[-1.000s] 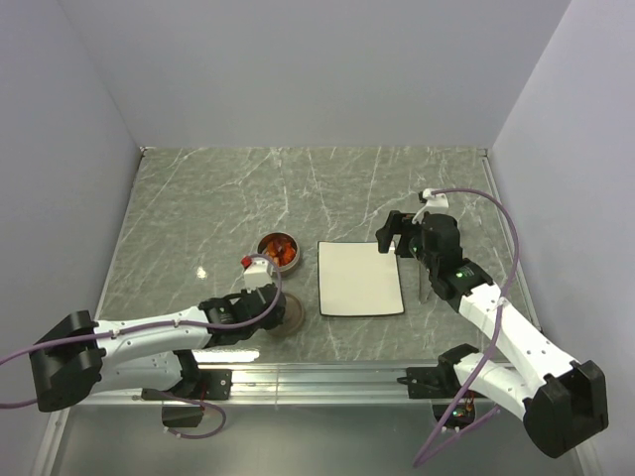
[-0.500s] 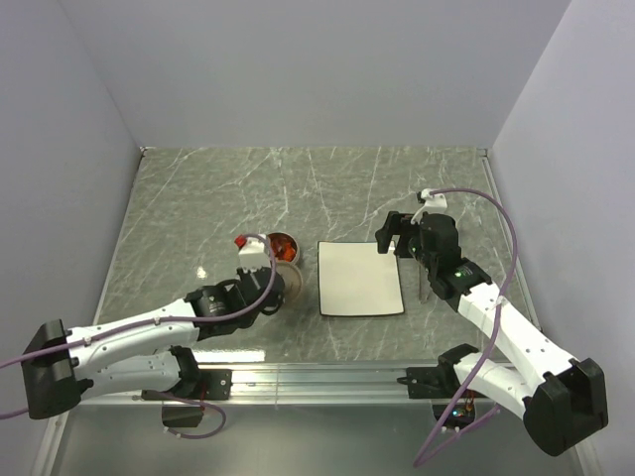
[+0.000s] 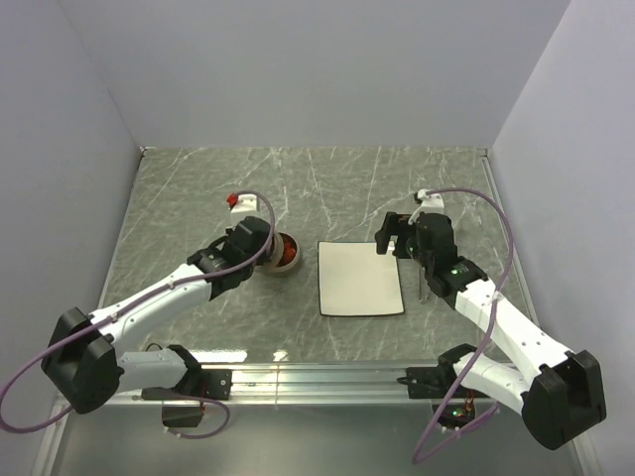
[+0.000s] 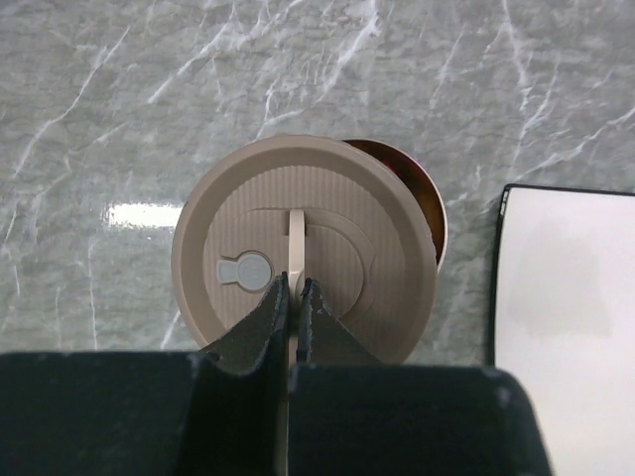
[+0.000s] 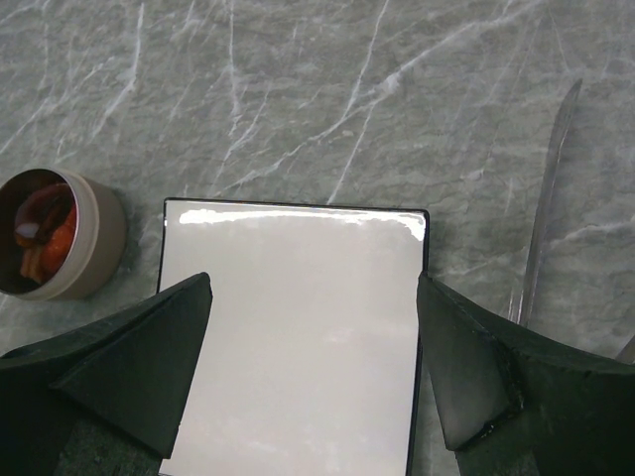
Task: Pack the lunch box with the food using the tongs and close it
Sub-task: Put the lid back on the lunch box
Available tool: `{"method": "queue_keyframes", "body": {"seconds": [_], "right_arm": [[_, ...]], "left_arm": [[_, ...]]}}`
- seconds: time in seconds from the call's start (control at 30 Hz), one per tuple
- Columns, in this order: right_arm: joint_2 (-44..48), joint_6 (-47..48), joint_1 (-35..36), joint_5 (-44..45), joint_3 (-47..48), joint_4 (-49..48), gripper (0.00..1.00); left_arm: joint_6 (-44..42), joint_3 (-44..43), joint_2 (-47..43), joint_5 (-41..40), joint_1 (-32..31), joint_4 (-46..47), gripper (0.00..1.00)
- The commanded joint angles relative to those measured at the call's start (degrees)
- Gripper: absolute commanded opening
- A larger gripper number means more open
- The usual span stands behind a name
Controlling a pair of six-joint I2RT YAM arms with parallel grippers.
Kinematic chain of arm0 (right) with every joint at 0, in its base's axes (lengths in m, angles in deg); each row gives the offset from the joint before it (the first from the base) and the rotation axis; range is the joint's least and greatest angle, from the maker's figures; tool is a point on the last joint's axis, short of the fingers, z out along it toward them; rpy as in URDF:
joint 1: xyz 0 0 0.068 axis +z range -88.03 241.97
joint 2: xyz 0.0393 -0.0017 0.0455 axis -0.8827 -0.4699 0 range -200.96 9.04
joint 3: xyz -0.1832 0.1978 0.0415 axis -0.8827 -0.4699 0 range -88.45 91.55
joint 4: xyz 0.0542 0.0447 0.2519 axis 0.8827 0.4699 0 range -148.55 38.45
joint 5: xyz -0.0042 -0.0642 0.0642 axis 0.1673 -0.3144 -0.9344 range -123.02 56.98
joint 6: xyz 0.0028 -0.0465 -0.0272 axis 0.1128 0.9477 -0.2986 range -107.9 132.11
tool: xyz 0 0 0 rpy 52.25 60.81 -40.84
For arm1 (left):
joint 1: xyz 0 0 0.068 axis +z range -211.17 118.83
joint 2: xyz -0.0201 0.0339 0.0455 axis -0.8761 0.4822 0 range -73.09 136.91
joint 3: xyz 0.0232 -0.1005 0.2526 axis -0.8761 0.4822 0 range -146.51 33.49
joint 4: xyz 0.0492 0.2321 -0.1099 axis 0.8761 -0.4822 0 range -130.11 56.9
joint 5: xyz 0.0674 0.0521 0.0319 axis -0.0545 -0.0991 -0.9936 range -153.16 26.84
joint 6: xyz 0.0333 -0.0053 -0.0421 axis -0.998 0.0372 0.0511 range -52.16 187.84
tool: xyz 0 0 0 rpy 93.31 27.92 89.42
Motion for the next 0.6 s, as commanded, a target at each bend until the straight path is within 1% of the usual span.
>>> {"method": "queue_keyframes", "body": {"seconds": [0.0, 0.27, 0.43, 0.57], "right_arm": [[-0.29, 0.90, 0.49, 1.14, 1.16, -1.85, 0.91], [-1.52, 0.99, 1.01, 1.84, 1.77, -1.76, 0.90], [-1.79, 0.99, 1.37, 2.55, 1.86, -1.41, 0.91], [-1.79, 0.99, 1.46, 2.72, 1.77, -1.49, 0.91]], "left_arm": [[-5.74, -4.17, 1.44, 6.16, 2.73, 3.12, 0.00], [-8.39, -7.42, 8.29, 10.74, 6.25, 4.35, 0.00], [-9.00, -8.74, 12.69, 12.67, 6.69, 4.61, 0.00], [-9.35, -8.74, 13.22, 14.77, 6.69, 5.67, 0.00]]}}
